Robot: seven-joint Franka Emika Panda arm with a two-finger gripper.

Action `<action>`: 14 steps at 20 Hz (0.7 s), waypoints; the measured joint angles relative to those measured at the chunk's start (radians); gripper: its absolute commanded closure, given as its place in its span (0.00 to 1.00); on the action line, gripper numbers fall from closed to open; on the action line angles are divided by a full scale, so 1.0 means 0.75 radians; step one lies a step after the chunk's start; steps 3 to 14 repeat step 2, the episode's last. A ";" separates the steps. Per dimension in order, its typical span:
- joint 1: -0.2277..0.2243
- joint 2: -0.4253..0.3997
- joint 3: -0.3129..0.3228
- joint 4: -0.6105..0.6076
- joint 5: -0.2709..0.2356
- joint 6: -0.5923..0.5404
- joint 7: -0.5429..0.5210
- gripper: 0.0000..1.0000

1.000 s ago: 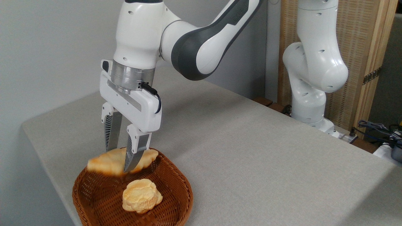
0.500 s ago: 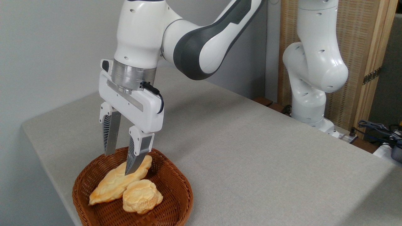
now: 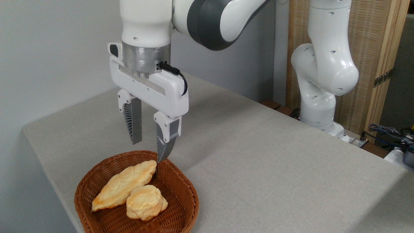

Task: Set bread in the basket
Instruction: 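Open the gripper and raise it away from the basket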

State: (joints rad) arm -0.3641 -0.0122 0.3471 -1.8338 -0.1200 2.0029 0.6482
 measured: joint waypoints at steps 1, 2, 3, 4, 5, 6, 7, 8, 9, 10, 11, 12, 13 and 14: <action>0.000 0.000 0.000 0.006 0.003 -0.027 0.000 0.00; -0.001 0.002 0.000 0.007 0.005 -0.047 0.001 0.00; -0.001 0.002 0.000 0.007 0.005 -0.047 0.001 0.00; -0.001 0.002 0.000 0.007 0.005 -0.047 0.001 0.00; -0.001 0.002 0.000 0.007 0.005 -0.047 0.001 0.00; -0.001 0.002 0.000 0.007 0.005 -0.047 0.001 0.00; -0.001 0.002 0.000 0.007 0.005 -0.047 0.001 0.00; -0.001 0.002 0.000 0.007 0.005 -0.047 0.001 0.00; -0.001 0.002 0.000 0.007 0.005 -0.047 0.001 0.00; -0.001 0.002 0.000 0.007 0.005 -0.047 0.001 0.00; -0.001 0.002 0.000 0.007 0.005 -0.047 0.001 0.00; -0.001 0.002 0.000 0.007 0.005 -0.047 0.001 0.00; -0.001 0.002 0.000 0.007 0.005 -0.047 0.001 0.00; -0.001 0.002 0.000 0.007 0.005 -0.047 0.001 0.00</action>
